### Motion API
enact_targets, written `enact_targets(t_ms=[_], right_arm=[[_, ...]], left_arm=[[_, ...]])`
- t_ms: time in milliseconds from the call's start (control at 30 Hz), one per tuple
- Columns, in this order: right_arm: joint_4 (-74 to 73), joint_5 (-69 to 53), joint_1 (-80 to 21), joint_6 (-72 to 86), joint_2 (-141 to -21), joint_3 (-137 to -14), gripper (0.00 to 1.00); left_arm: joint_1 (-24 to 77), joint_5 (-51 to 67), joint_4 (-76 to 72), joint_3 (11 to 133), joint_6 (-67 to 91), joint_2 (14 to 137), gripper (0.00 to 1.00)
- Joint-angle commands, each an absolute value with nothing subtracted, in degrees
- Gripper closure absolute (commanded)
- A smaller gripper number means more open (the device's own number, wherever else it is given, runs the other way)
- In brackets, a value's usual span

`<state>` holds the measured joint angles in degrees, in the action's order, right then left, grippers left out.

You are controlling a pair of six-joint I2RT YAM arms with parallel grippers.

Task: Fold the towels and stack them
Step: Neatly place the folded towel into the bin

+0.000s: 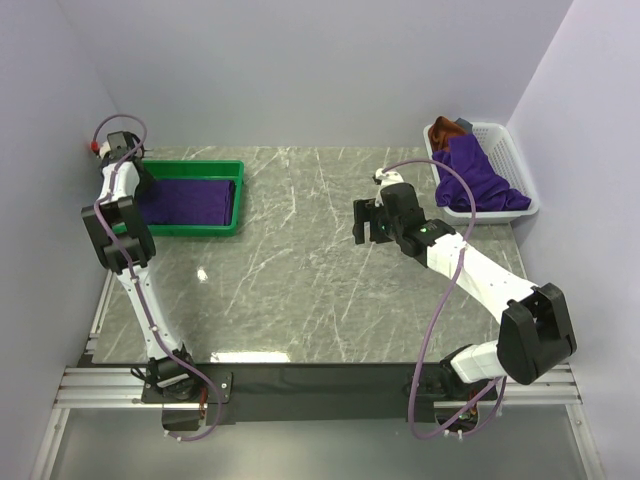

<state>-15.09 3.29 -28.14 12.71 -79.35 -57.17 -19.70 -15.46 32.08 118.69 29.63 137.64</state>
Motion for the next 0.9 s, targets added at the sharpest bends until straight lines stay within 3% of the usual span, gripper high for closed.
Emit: enact_targets(t_ms=[0, 400, 700, 867], right_arm=[[-13.27, 2.72, -28.30, 12.04, -79.45, -57.22, 0.12], [-13.97, 3.16, -28.39, 11.60, -79.10, -57.57, 0.13], [-14.24, 2.90, -28.39, 11.60, -79.54, -57.92, 0.13], [-14.15, 2.37, -28.48, 11.86, -79.45, -57.66, 0.13]], left_arm=[[-20.04, -15.21, 28.39, 118.65, 29.54, 137.99, 0.53], [-20.04, -13.71, 25.93, 118.12, 26.29, 137.55, 0.99], [-19.95, -19.59, 25.92, 119.09, 21.63, 134.91, 0.97], [-19.25, -21.35, 26.90, 120.76, 19.17, 136.49, 0.82]])
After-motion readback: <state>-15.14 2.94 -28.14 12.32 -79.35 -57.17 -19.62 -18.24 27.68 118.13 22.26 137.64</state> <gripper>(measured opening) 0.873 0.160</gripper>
